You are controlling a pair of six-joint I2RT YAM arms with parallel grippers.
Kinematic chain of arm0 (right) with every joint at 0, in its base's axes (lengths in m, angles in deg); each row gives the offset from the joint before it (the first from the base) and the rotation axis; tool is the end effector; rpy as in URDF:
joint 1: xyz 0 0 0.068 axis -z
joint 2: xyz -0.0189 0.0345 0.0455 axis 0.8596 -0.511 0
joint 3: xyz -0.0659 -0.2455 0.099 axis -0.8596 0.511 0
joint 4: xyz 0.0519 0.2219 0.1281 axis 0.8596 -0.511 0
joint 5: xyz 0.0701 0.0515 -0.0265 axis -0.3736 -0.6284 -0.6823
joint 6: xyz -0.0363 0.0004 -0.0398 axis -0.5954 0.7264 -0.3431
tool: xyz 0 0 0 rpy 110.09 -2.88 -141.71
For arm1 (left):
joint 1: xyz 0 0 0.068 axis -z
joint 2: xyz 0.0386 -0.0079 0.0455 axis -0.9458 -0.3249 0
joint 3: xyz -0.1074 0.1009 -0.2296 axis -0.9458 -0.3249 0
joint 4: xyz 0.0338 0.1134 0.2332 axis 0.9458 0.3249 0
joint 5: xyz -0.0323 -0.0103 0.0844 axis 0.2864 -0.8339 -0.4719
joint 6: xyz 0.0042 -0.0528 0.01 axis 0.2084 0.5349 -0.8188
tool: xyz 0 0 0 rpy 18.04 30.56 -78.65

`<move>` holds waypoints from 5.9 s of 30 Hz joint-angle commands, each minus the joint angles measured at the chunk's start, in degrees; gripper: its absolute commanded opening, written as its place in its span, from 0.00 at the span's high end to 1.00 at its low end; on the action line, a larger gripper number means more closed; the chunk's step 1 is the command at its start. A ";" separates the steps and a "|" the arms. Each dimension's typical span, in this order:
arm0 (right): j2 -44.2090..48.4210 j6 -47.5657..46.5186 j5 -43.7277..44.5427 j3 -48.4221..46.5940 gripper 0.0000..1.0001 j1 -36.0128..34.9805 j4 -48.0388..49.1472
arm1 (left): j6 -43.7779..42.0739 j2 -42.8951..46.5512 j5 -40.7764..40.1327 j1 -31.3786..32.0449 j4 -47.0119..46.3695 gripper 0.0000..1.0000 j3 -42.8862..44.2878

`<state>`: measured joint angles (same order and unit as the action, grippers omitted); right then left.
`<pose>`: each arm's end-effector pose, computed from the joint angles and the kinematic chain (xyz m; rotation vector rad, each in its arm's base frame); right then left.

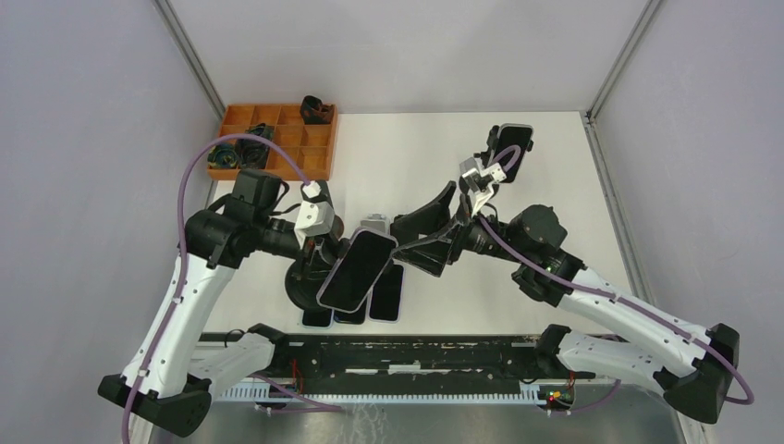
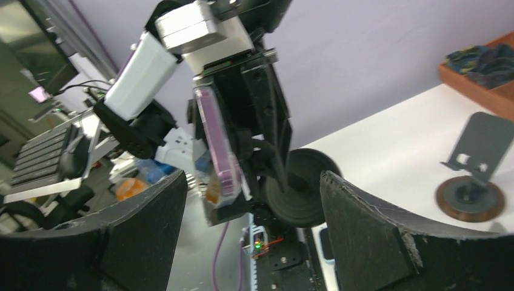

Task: Remove the phone from the phone stand

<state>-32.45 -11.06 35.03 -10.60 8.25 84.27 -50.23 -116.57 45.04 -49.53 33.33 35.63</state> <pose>0.1245 0.1794 0.3945 -0.6142 1.3984 1.5965 0.1199 -0.0823 0.3947 1.4748 1.4752 -1.1883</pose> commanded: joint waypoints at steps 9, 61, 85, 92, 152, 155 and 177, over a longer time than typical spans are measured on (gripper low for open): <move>-3.32 -1.39 -7.17 -1.06 0.33 -4.33 13.02 | -4.32 0.26 7.00 0.02 0.59 0.98 1.55; -9.60 -9.06 -9.71 -4.65 1.00 -8.53 12.38 | -16.24 -1.56 5.40 0.00 12.12 0.98 3.18; 1.78 -11.26 -1.05 -10.59 1.00 -0.05 7.13 | -26.87 3.91 -4.50 0.00 13.87 0.98 -3.05; 3.38 -8.23 -0.84 -8.47 1.00 1.16 12.89 | -28.27 4.46 -5.02 -0.02 13.87 0.98 -5.57; -14.89 -26.83 -4.88 -0.27 1.00 17.17 -38.66 | -24.01 5.05 -4.31 0.01 9.23 0.98 4.30; -19.72 -27.48 -7.12 1.09 1.00 18.22 -36.64 | -24.02 5.22 -4.41 0.01 8.79 0.98 4.07; -38.82 -32.97 8.52 -0.98 0.59 20.94 -32.30 | -23.73 4.85 -4.76 0.02 6.65 0.98 3.57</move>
<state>-71.79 -42.31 37.81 -10.49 29.25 48.75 -75.64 -111.87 37.34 -49.48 43.75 37.14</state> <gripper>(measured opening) 0.377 0.324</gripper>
